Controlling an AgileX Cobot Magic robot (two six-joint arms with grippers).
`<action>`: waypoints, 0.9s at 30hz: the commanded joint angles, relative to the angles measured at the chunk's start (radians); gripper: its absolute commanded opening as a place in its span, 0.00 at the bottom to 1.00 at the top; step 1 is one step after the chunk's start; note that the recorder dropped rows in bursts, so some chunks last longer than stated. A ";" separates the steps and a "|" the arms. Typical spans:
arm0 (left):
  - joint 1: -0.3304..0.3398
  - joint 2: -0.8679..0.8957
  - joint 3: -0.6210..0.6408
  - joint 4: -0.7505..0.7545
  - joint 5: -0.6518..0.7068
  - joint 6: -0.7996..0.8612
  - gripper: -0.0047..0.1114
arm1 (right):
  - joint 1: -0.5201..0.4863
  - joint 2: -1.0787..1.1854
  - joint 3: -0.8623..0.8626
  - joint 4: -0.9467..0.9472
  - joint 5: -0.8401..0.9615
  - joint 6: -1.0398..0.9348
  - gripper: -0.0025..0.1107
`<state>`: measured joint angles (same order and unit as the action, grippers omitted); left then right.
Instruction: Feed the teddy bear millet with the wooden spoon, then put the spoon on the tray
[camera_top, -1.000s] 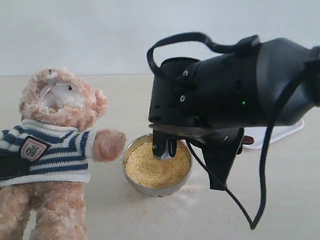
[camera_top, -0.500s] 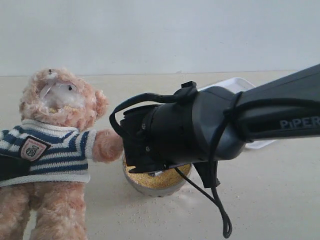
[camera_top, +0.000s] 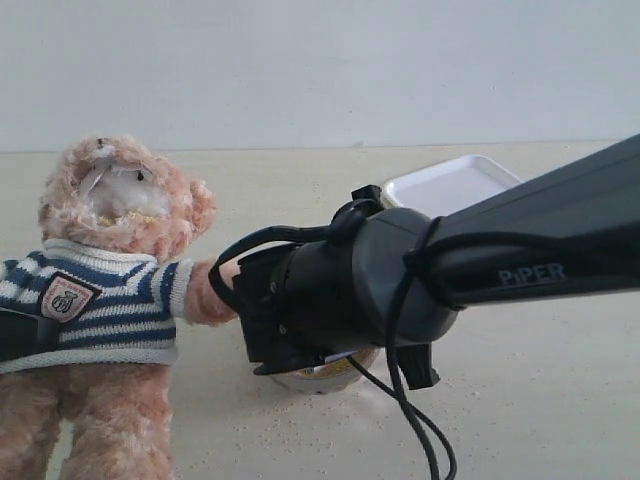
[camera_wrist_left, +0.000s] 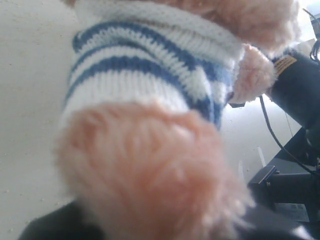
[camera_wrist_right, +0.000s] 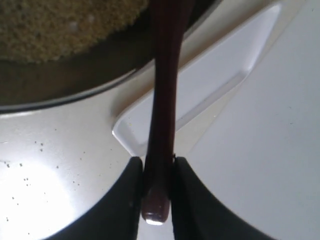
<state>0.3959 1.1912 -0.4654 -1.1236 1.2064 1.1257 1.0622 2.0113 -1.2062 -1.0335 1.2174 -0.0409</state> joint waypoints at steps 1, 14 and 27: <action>0.002 -0.010 0.002 -0.023 0.015 0.003 0.08 | 0.018 0.012 -0.004 0.000 0.004 -0.002 0.02; 0.002 -0.010 0.002 -0.023 0.015 0.003 0.08 | 0.037 -0.006 -0.004 0.095 0.004 0.008 0.02; 0.002 -0.010 0.002 -0.023 0.015 0.003 0.08 | 0.011 -0.078 -0.004 0.231 0.004 0.008 0.02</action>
<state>0.3959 1.1912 -0.4654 -1.1236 1.2064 1.1257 1.0809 1.9520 -1.2062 -0.8327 1.2153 -0.0343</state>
